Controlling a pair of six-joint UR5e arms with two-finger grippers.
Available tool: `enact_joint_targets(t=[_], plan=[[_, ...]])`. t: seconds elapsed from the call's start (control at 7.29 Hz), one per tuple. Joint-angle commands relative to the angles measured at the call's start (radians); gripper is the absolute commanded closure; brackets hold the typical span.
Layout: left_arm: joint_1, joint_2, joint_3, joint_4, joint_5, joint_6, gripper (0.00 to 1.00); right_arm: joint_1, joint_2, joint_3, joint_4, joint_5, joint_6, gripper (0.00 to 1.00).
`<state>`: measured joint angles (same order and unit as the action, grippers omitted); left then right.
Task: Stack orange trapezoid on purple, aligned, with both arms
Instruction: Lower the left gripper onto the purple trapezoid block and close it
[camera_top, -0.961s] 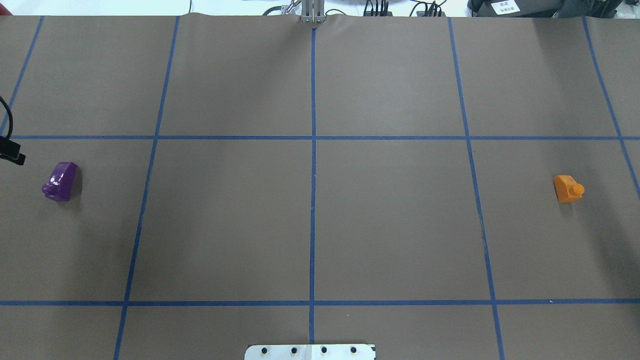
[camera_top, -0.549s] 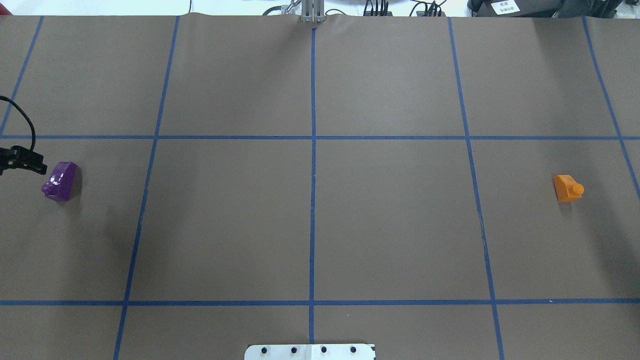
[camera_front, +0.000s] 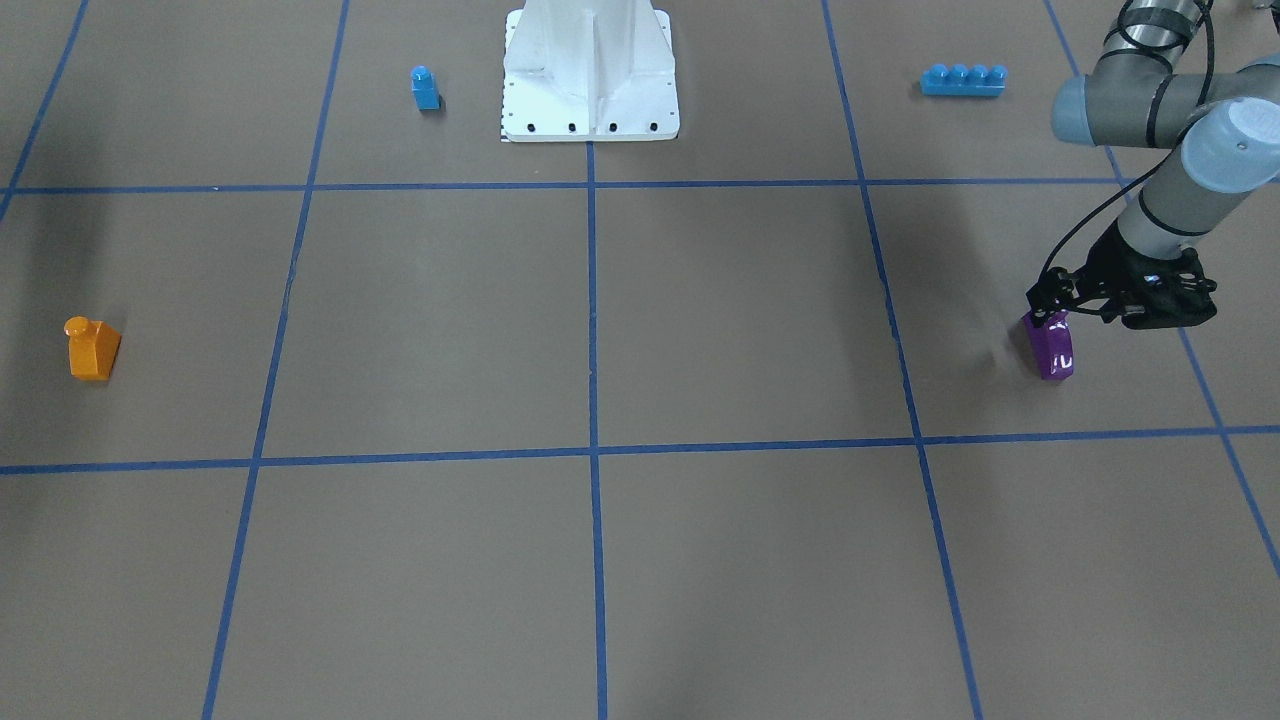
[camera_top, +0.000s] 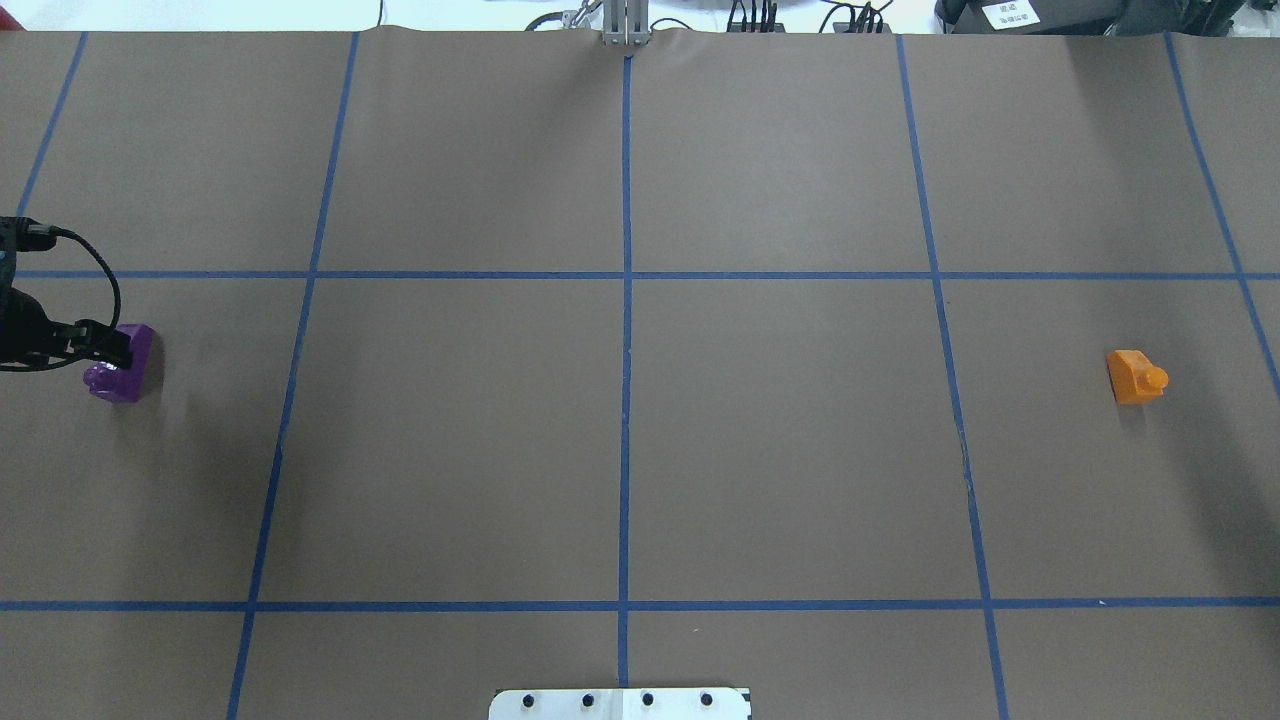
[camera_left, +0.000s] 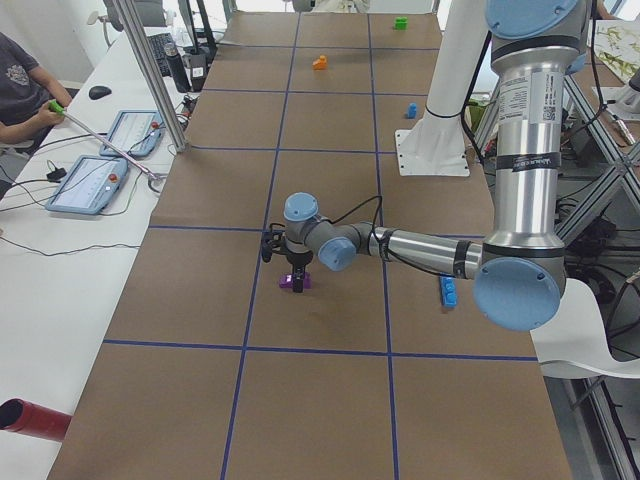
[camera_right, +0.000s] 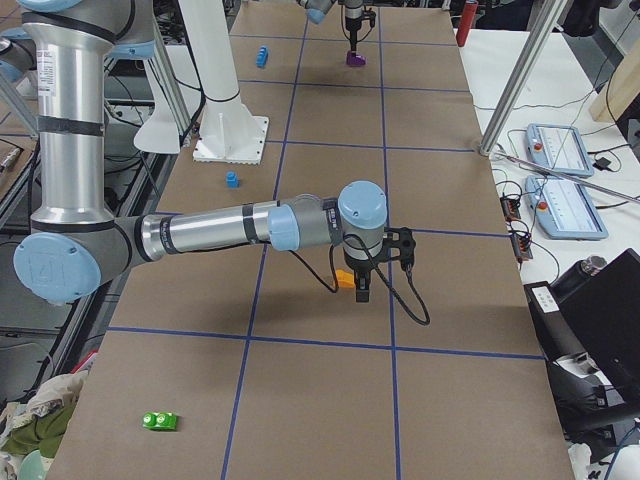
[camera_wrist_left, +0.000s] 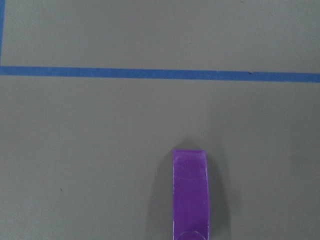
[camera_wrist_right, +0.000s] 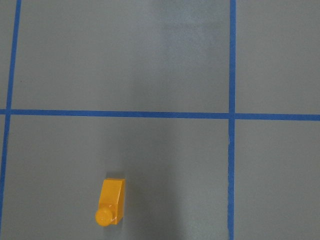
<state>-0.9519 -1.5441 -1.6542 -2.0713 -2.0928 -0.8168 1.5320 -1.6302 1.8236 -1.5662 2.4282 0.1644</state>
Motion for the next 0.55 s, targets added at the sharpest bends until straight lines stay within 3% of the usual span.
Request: enact_joint_targets(t=[0.0,0.14,0.41], plan=[[0.005,-0.019,0.019,0.000,0.000,-0.001,0.32,0.000,0.003,0.000,0.000,0.002,0.009,0.00],[0.007,-0.019,0.022,0.003,0.000,0.002,0.50,0.000,0.004,0.002,0.000,0.002,0.015,0.00],[0.031,-0.021,0.027,0.003,0.000,0.005,0.57,-0.001,0.006,0.003,0.000,0.006,0.030,0.00]])
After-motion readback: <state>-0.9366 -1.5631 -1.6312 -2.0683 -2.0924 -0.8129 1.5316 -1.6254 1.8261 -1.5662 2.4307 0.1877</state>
